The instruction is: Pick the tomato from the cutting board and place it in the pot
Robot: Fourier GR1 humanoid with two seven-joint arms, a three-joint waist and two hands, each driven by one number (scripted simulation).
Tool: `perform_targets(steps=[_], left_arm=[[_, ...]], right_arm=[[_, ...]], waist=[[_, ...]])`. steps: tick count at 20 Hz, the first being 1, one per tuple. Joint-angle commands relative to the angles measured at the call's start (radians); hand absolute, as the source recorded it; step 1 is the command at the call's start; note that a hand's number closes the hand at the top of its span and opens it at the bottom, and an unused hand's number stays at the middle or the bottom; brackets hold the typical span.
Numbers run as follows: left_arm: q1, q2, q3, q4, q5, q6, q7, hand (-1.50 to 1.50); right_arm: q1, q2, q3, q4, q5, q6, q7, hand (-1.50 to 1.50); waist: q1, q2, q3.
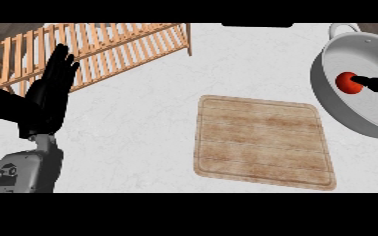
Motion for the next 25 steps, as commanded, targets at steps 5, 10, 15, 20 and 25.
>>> perform_targets(steps=[5, 10, 15, 20, 25], left_arm=[[0.001, -0.002, -0.001, -0.001, -0.015, 0.003, -0.022, 0.0], [-0.037, 0.014, 0.016, 0.031, 0.0, -0.011, -0.008, 0.0], [-0.009, 0.006, 0.026, -0.014, 0.024, -0.008, 0.027, 0.0], [0.009, -0.004, 0.0, -0.004, -0.001, -0.013, -0.002, 0.0], [0.002, 0.003, 0.007, -0.041, 0.017, -0.016, 0.038, 0.0]], right_arm=[[0.064, -0.174, -0.107, 0.117, -0.12, 0.18, -0.085, -1.5], [0.095, -0.267, -0.113, 0.154, -0.136, 0.29, -0.085, -1.5], [0.151, -0.365, -0.124, 0.173, -0.156, 0.402, -0.1, -1.5], [0.231, -0.34, -0.114, 0.165, -0.154, 0.408, -0.206, -1.5], [0.21, -0.346, -0.11, 0.174, -0.159, 0.393, -0.169, -1.5]], waist=[[-0.003, 0.001, 0.0], [-0.005, 0.003, 0.001], [-0.002, 0.001, 0.002], [-0.001, 0.002, 0.004], [0.012, 0.004, 0.006]])
